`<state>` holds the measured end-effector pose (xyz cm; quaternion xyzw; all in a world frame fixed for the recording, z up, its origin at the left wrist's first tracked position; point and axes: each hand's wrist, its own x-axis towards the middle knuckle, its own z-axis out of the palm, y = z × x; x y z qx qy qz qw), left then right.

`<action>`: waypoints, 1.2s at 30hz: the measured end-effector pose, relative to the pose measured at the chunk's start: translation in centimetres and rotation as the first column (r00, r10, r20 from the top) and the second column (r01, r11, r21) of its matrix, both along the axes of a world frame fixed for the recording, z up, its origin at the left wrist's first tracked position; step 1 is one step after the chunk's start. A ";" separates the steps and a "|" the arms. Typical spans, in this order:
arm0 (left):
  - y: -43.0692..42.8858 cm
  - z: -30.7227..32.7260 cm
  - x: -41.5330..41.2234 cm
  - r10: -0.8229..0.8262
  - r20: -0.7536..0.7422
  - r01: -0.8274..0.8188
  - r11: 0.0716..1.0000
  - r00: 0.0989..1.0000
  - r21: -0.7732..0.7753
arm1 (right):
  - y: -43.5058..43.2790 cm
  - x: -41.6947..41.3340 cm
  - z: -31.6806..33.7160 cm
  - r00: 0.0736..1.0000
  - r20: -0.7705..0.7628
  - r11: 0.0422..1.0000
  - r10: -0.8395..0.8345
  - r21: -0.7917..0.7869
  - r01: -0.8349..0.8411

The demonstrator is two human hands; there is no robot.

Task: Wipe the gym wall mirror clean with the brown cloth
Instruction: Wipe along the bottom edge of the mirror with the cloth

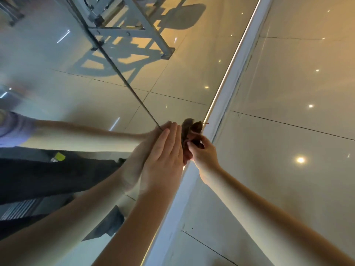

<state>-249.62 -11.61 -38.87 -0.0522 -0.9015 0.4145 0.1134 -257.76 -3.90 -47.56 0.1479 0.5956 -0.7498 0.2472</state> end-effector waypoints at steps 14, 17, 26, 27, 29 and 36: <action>1.0 -0.7 -4.7 -0.028 0.025 0.023 0.983 0.999 0.182 | 1.1 -4.6 -0.8 0.988 0.113 0.995 0.101 0.001 -0.102; 1.7 -0.2 -5.5 0.005 0.065 -0.013 0.991 0.998 0.136 | 1.4 -10.3 -0.3 0.999 -0.046 1.000 0.005 0.029 -0.003; 2.2 -0.1 -9.5 -0.008 0.087 -0.006 0.988 0.996 0.152 | 1.7 -9.0 -2.6 0.983 0.103 0.979 0.150 0.122 -0.162; 2.2 0.1 -9.9 -0.011 0.088 -0.004 0.986 0.996 0.165 | 1.8 -9.3 -2.1 0.981 0.119 0.981 0.156 0.093 -0.168; 2.4 0.4 -10.7 -0.011 0.087 -0.006 0.980 0.996 0.200 | 2.0 -11.1 -0.7 0.989 0.085 0.992 0.119 0.038 -0.122; 2.5 0.6 -13.0 -0.031 0.021 0.026 0.977 0.999 0.212 | 2.5 -18.6 1.7 0.990 -0.136 0.992 0.026 0.123 -0.010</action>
